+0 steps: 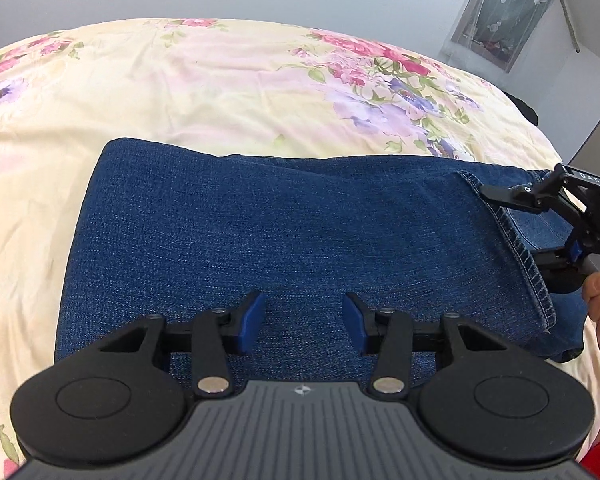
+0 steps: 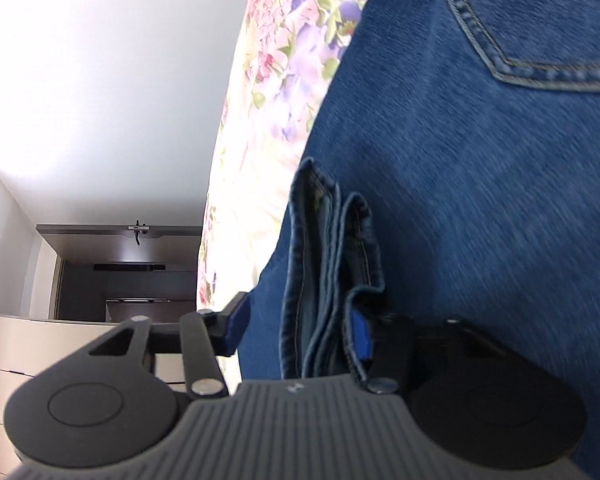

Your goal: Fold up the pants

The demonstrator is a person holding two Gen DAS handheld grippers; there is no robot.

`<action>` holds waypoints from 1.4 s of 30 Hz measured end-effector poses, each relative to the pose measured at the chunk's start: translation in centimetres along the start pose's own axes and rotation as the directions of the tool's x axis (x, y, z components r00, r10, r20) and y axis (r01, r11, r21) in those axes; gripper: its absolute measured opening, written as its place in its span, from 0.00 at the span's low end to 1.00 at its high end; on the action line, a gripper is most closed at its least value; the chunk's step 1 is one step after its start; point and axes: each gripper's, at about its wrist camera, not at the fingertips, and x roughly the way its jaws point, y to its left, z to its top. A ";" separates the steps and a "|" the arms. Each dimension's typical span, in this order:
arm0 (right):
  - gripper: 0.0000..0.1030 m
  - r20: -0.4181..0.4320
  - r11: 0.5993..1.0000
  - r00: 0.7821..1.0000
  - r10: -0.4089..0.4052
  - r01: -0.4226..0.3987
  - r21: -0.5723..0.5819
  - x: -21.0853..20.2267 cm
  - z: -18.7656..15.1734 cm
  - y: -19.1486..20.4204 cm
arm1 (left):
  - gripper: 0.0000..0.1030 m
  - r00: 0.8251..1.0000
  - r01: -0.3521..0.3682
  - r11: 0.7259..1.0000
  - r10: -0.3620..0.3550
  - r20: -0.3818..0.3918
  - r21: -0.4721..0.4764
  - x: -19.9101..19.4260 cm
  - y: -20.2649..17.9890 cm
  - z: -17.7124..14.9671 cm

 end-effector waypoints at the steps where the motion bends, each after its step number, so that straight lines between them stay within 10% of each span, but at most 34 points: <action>1: 0.42 0.001 1.000 1.000 -0.007 0.007 -0.005 0.2 0.2 0.1 | 0.52 1.000 0.000 1.000 0.000 0.000 0.002 0.1 0.0 0.0; 10: 0.04 0.037 0.964 0.983 -0.181 0.184 -0.193 1.0 -0.3 2.9 | 0.52 1.000 -0.016 1.000 0.016 0.008 0.003 -0.5 0.0 0.1; 18: 0.03 0.226 0.735 0.931 -0.287 0.366 -0.571 -0.1 -3.1 13.9 | 0.52 0.988 -0.088 0.995 0.094 0.121 -0.052 -4.8 1.7 1.7; 27: 0.03 0.386 0.552 0.874 -0.293 0.485 -0.678 -10.0 -2.3 22.6 | 0.47 0.978 -0.110 0.990 0.123 0.169 -0.084 -6.3 2.3 3.6; 36: 0.02 0.547 0.422 0.733 -0.405 0.681 -0.599 -19.2 4.8 22.2 | 0.40 0.986 -0.070 0.997 0.071 0.150 -0.017 -2.4 -2.0 4.8; 42: 0.02 0.544 0.447 0.658 -0.521 0.753 -0.483 -20.1 11.6 15.2 | 0.35 0.988 -0.085 0.995 0.077 0.134 0.055 1.2 -5.0 5.6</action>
